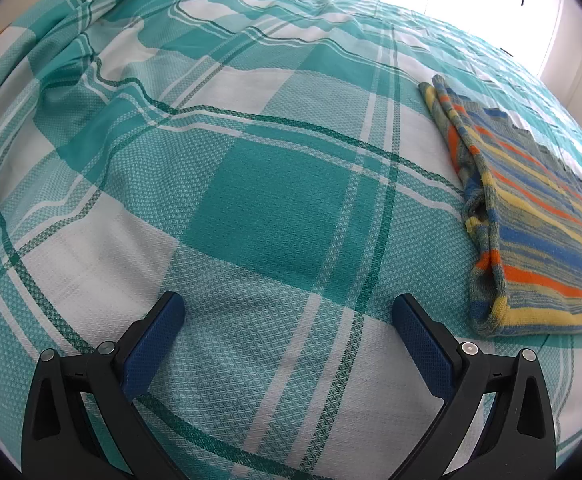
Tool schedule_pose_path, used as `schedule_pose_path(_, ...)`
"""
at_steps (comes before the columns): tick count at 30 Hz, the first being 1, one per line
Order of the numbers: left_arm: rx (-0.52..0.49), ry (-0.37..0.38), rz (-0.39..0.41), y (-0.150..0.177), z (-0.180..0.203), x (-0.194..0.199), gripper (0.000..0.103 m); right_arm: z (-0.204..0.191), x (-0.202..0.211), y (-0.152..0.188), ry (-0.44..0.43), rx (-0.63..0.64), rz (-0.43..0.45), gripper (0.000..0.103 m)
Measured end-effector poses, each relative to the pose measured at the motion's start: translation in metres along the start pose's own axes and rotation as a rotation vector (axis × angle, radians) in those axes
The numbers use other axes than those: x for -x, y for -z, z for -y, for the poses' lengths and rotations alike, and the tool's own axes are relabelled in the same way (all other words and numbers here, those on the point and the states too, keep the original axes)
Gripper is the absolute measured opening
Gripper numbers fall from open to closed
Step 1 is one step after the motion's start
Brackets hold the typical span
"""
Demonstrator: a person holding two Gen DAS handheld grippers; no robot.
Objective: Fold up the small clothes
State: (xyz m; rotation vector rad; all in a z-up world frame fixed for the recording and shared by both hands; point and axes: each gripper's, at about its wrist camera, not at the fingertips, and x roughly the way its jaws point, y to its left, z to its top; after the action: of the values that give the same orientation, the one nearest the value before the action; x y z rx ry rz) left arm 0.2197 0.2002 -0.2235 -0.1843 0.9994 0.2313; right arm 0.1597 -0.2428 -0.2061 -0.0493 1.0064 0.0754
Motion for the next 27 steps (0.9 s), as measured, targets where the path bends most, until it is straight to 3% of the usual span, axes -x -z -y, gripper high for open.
schedule_pose_path(27, 0.001, -0.001, 0.0, 0.0001, 0.0, 0.0001, 0.103, 0.0019, -0.0002, 0.0021, -0.008, -0.006, 0.014, 0.103)
